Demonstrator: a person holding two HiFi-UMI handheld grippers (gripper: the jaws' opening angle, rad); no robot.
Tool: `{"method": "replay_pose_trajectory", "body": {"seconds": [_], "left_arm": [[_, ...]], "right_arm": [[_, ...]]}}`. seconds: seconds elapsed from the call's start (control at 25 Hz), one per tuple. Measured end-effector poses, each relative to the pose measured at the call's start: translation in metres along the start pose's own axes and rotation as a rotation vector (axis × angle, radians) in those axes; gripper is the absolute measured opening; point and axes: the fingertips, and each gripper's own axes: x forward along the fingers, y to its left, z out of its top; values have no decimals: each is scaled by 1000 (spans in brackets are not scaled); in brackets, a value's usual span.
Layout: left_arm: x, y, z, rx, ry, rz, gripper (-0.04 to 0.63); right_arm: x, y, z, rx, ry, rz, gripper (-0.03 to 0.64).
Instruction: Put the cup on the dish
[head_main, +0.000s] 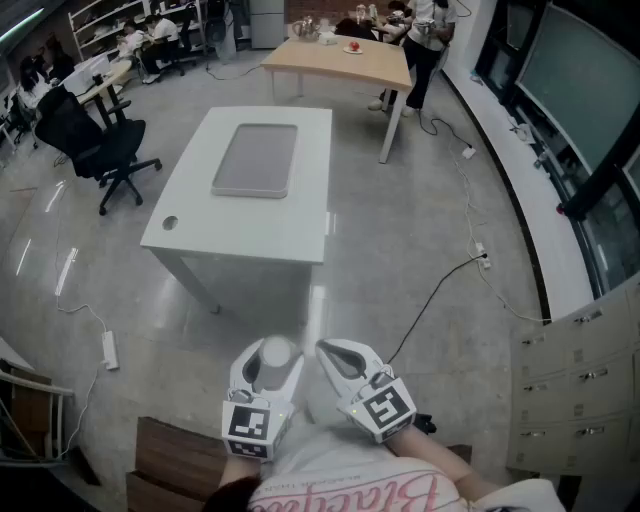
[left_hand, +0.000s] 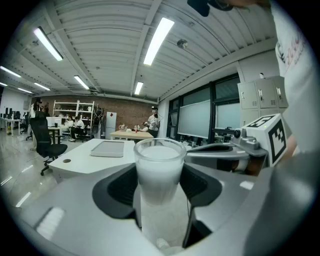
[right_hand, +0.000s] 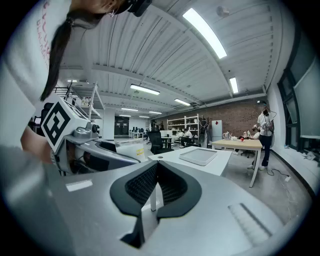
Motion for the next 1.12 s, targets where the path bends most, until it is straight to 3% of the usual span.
{"method": "replay_pose_trajectory", "body": {"seconds": [0.52,1.12], "left_arm": [[-5,12,0,-11,2,28,258],[74,63,44,-15,-57,126,258]], "right_arm": [[20,14,2,0,-12,77,2],[87,-61,31,-31,-40,167,2]]}}
